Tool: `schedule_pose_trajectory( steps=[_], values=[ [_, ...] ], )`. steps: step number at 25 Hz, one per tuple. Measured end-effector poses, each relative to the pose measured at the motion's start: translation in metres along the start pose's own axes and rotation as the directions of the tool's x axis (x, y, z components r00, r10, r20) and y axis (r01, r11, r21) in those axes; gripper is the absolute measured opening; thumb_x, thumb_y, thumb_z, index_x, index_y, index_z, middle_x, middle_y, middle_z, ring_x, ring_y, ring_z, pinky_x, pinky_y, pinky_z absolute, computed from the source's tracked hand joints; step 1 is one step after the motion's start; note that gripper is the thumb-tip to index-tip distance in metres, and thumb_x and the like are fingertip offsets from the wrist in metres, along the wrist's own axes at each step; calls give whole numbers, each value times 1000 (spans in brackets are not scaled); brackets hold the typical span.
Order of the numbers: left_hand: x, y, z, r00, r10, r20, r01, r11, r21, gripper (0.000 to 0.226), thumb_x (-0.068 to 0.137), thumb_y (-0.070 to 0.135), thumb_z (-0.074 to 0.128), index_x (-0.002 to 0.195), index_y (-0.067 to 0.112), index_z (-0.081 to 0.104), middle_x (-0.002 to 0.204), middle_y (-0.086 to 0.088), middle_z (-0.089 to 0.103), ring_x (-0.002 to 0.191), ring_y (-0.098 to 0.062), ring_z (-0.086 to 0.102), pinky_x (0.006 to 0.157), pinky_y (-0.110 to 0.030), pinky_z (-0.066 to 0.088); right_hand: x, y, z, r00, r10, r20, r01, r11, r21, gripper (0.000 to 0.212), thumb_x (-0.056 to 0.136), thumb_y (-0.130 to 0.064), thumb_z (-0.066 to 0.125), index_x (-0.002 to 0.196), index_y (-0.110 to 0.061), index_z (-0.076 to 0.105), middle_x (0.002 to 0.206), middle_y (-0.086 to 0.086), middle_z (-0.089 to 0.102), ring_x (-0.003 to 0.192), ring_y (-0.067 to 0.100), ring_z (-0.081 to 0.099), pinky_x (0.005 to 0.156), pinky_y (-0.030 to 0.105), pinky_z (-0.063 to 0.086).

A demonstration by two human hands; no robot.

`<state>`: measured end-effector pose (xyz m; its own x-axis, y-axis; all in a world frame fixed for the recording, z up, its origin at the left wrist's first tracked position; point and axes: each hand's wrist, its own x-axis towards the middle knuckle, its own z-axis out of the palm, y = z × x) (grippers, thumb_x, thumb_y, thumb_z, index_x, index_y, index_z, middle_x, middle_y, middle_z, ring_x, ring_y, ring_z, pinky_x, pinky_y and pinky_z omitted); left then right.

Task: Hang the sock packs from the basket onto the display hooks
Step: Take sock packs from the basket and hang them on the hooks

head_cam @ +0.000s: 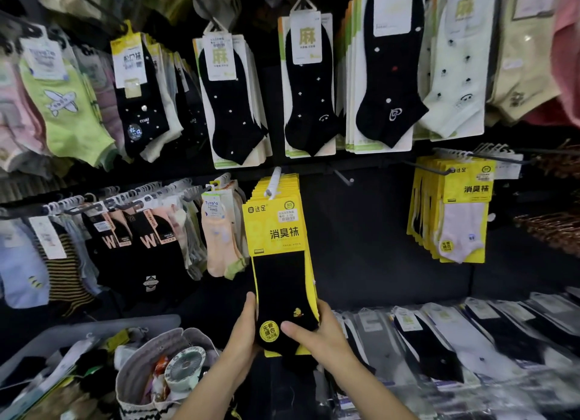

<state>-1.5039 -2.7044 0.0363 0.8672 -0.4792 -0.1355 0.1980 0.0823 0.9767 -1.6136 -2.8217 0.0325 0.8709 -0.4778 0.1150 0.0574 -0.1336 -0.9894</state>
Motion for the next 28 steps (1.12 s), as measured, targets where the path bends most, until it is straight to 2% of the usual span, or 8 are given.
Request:
schedule_pose_trajectory(
  steps=[6, 9, 14, 19, 22, 24, 26, 28],
  values=[
    [12, 6, 14, 1000, 13, -5, -12, 988, 156, 53, 96, 54, 30, 97, 21, 71, 90, -5, 75, 85, -21, 72, 76, -37, 54, 15, -3, -15, 999, 1, 52, 0, 1000, -25, 71, 65, -37, 83, 126, -29, 47, 127, 1, 52, 117, 14, 53, 101, 37, 45],
    [18, 11, 13, 999, 15, -38, -4, 959, 283, 53, 93, 51, 43, 111, 5, 64, 90, -6, 72, 84, -23, 69, 79, -39, 54, 26, -7, -21, 994, -59, 96, 64, 996, -55, 76, 58, -54, 81, 124, -33, 50, 130, 1, 53, 121, 14, 52, 99, 35, 47],
    [28, 31, 12, 979, 187, -75, -170, 967, 192, 46, 98, 34, 38, 141, 17, 38, 131, -3, 53, 123, -18, 49, 107, -39, 37, 57, -4, -25, 993, 101, 54, -113, 942, 315, 86, 73, -66, 40, 147, -27, 23, 150, -4, 32, 132, 13, 36, 108, 34, 31],
    [24, 27, 17, 999, 30, -37, -31, 999, -11, 44, 96, 51, 31, 107, 24, 64, 91, 3, 75, 83, -8, 70, 68, -23, 53, 59, -2, -13, 984, 117, 137, -156, 934, 321, 81, 70, -76, 29, 137, -32, 45, 132, -4, 58, 121, 13, 53, 101, 37, 41],
    [24, 20, 18, 996, 89, 0, -89, 996, 0, 63, 94, 54, 32, 143, 14, 35, 142, -10, 46, 130, -23, 45, 108, -41, 37, 55, -10, -7, 991, 69, 111, -100, 945, 311, 79, 72, -71, 30, 132, -25, 51, 122, 0, 65, 113, 18, 61, 90, 37, 49],
    [19, 20, 20, 993, 95, 63, -94, 995, -30, 74, 88, 63, 38, 146, 18, 29, 146, -9, 40, 134, -24, 39, 112, -47, 30, 48, -15, -8, 991, 90, 96, -110, 966, 235, 79, 80, -64, 22, 138, -15, 42, 137, 9, 51, 126, 26, 48, 106, 44, 38],
    [15, 19, 20, 991, 81, 106, -76, 996, -54, 82, 79, 70, 44, 145, 23, 30, 143, -4, 45, 130, -21, 44, 111, -45, 33, 33, -16, -7, 994, 46, 98, -60, 987, 151, 67, 85, -61, 44, 140, -24, 34, 143, 0, 40, 130, 20, 41, 107, 34, 33],
    [14, 15, 13, 993, 72, 93, -66, 996, -65, 75, 81, 61, 44, 143, 20, 33, 141, -7, 46, 128, -23, 46, 109, -45, 34, 23, -15, -9, 988, 23, 150, -35, 996, 77, 83, 58, -57, 74, 130, -34, 39, 130, -8, 52, 115, 8, 53, 90, 24, 45]
  ],
)
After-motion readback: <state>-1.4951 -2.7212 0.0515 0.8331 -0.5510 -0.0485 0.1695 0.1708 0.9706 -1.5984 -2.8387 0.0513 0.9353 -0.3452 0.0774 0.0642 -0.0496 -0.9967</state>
